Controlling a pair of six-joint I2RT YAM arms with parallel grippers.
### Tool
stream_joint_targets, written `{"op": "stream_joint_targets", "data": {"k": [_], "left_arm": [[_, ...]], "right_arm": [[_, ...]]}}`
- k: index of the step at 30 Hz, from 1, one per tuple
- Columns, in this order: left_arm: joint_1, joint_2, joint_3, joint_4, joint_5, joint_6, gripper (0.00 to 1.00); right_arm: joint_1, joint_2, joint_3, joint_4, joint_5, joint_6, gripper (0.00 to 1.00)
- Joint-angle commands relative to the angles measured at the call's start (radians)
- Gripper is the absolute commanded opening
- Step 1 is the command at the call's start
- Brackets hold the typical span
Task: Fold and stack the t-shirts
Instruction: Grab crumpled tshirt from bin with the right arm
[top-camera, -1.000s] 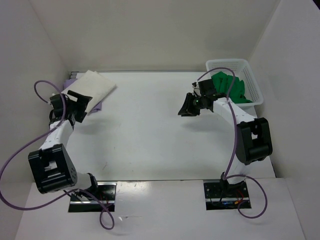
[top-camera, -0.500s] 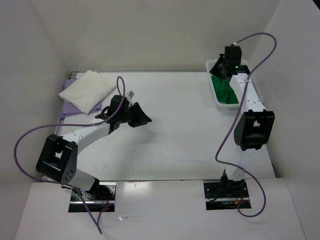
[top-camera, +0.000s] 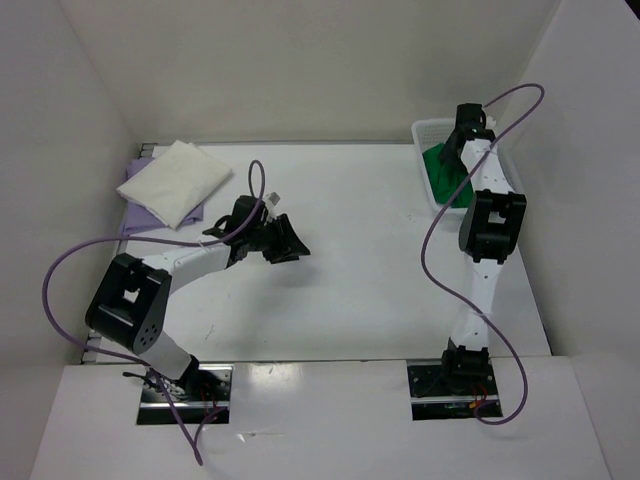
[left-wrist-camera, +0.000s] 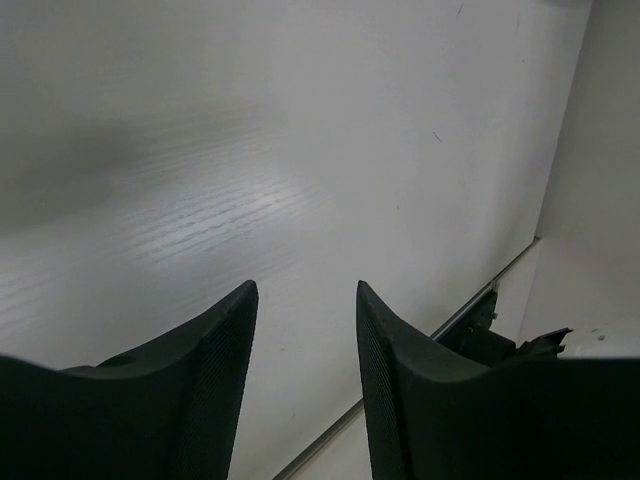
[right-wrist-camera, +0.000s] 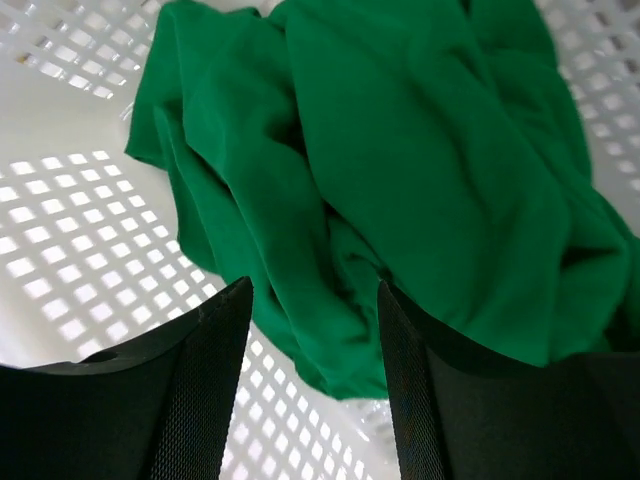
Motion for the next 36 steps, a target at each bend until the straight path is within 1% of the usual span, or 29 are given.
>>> {"op": "stream_joint_targets", "data": {"k": [1, 2, 5, 6, 8, 9, 10, 11, 12, 14, 15, 17, 18, 19, 20, 22, 25, 28, 29, 31, 33, 34, 36], "left_arm": [[0.003, 0.028, 0.044, 0.012, 0.040, 0.034, 0.52], [0.003, 0.044, 0.044, 0.003, 0.050, 0.043, 0.52], [0.003, 0.065, 0.044, -0.008, 0.050, 0.043, 0.52], [0.003, 0.065, 0.044, -0.008, 0.050, 0.043, 0.53], [0.003, 0.074, 0.044, -0.008, 0.050, 0.052, 0.53], [0.003, 0.074, 0.044, -0.008, 0.059, 0.052, 0.53], [0.003, 0.074, 0.044, -0.008, 0.059, 0.052, 0.53], [0.003, 0.074, 0.044, -0.017, 0.059, 0.052, 0.53], [0.003, 0.074, 0.053, -0.017, 0.059, 0.052, 0.53], [0.003, 0.074, 0.063, -0.017, 0.059, 0.052, 0.53], [0.003, 0.074, 0.063, -0.026, 0.059, 0.052, 0.53], [0.003, 0.074, 0.073, -0.027, 0.050, 0.052, 0.53], [0.003, 0.065, 0.073, -0.027, 0.050, 0.052, 0.53], [0.003, 0.065, 0.073, -0.027, 0.050, 0.052, 0.53], [0.003, 0.065, 0.073, -0.027, 0.050, 0.052, 0.53], [0.003, 0.065, 0.073, -0.017, 0.050, 0.052, 0.53], [0.003, 0.045, 0.061, -0.017, 0.050, 0.043, 0.53], [0.003, 0.035, 0.052, -0.017, 0.041, 0.043, 0.53], [0.003, 0.035, 0.052, -0.017, 0.050, 0.032, 0.53], [0.003, 0.035, 0.064, -0.017, 0.070, 0.023, 0.53], [0.003, 0.024, 0.064, -0.017, 0.070, 0.023, 0.55], [0.003, 0.012, 0.064, -0.017, 0.061, 0.014, 0.55], [0.003, 0.012, 0.055, -0.017, 0.052, 0.001, 0.55]], "right_arm": [[0.008, 0.046, 0.131, -0.026, 0.014, -0.041, 0.59], [0.008, 0.057, 0.141, -0.026, -0.007, -0.041, 0.59], [0.008, 0.099, 0.182, -0.026, -0.008, -0.041, 0.59], [0.008, 0.111, 0.199, -0.026, 0.001, -0.041, 0.51], [0.008, 0.149, 0.247, -0.052, 0.015, -0.041, 0.43], [0.008, 0.159, 0.260, -0.061, 0.027, -0.032, 0.31], [0.008, 0.159, 0.273, -0.061, 0.028, -0.032, 0.25], [0.008, 0.171, 0.285, -0.061, -0.010, -0.032, 0.22], [0.008, 0.171, 0.300, -0.061, -0.021, -0.032, 0.13], [0.008, 0.180, 0.322, -0.061, -0.041, -0.032, 0.03], [0.008, 0.180, 0.355, -0.061, -0.041, -0.021, 0.00], [0.008, 0.180, 0.383, -0.078, -0.052, -0.021, 0.00], [0.008, 0.171, 0.397, -0.078, -0.061, -0.021, 0.03], [0.008, 0.171, 0.397, -0.087, -0.061, -0.021, 0.19], [0.008, 0.171, 0.420, -0.098, -0.072, -0.021, 0.32], [0.008, 0.200, 0.445, -0.136, -0.072, -0.035, 0.50], [-0.001, 0.232, 0.414, -0.137, -0.097, -0.044, 0.53], [-0.001, 0.284, 0.446, -0.166, -0.120, -0.044, 0.53], [-0.001, 0.298, 0.475, -0.185, -0.120, -0.044, 0.52], [-0.001, 0.320, 0.501, -0.195, -0.079, -0.035, 0.50], [0.010, 0.329, 0.510, -0.195, -0.078, -0.026, 0.41], [0.010, 0.329, 0.521, -0.195, -0.069, -0.016, 0.28], [0.010, 0.329, 0.549, -0.211, -0.078, -0.007, 0.12]]}}
